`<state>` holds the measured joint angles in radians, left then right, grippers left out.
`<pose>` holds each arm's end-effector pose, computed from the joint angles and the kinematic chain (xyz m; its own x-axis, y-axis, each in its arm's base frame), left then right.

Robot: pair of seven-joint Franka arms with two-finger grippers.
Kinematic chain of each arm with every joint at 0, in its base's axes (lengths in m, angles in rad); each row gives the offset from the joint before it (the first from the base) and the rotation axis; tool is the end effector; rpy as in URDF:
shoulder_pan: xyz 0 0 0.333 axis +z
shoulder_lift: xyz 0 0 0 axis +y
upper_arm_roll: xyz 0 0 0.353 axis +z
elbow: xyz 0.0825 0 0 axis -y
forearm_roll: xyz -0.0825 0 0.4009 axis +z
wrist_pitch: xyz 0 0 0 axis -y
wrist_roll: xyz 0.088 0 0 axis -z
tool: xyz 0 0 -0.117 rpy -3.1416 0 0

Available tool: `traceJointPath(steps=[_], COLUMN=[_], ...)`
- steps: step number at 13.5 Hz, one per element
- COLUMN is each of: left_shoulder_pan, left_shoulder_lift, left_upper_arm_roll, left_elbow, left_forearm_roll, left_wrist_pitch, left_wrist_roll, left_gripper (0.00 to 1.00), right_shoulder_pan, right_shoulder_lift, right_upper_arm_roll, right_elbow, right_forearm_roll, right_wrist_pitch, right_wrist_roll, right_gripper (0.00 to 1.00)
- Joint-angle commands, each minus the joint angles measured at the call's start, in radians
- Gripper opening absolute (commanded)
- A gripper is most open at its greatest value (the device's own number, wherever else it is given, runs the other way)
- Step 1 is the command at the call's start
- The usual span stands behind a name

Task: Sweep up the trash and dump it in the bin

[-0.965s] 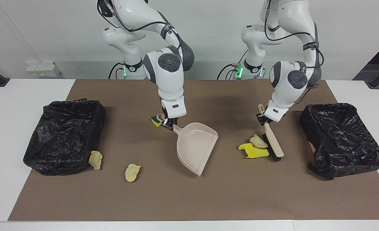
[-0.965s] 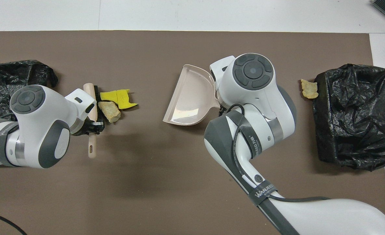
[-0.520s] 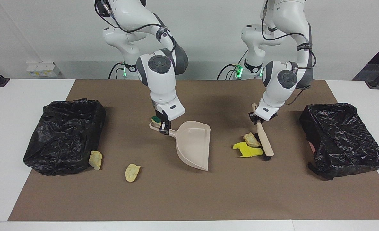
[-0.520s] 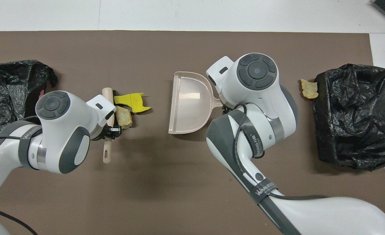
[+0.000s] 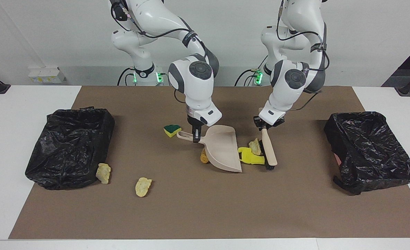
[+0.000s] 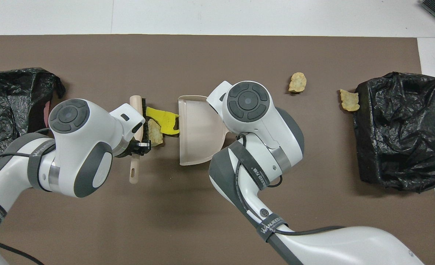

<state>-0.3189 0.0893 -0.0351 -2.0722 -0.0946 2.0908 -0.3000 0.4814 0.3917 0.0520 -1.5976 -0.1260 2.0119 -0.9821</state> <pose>0.5349 -0.2032 0.3998 0.9956 -0.0067 -0.0934 -0.0014 -0.9984 0.0565 0.6108 0.3454 0.4259 0.0093 0.9977 -0.0674 0.9975 -0.0046 0.0703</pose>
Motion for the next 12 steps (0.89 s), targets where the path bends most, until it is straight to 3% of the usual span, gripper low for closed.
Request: traceJointPath(steps=[1, 6, 9, 12], left_shoulder_pan=[0.052, 0.141, 0.078, -0.001], left_shoulder_lift=[-0.010, -0.019, -0.029, -0.036], left_upper_arm_roll=[0.015, 0.015, 0.012, 0.009], left_elbow=[0.017, -0.075, -0.155, -0.161], left_forearm_roll=[-0.002, -0.002, -0.002, -0.013], left_wrist_pitch=[-0.031, 0.046, 0.124, 0.153], left_wrist_roll=[-0.008, 0.033, -0.008, -0.062], left_gripper=[0.00, 0.00, 0.00, 0.00], right_shoulder_pan=[-0.003, -0.001, 0.000, 0.005], right_shoulder_lift=[0.018, 0.018, 0.019, 0.019], right_upper_arm_roll=[0.002, -0.001, 0.000, -0.003], right_elbow=[-0.004, -0.001, 0.015, 0.041], right_forearm_roll=[-0.018, -0.018, -0.015, -0.044], right_wrist_pitch=[0.016, -0.014, -0.067, -0.174], right_wrist_roll=[0.017, 0.020, 0.068, 0.100], right_gripper=[0.00, 0.00, 0.00, 0.00])
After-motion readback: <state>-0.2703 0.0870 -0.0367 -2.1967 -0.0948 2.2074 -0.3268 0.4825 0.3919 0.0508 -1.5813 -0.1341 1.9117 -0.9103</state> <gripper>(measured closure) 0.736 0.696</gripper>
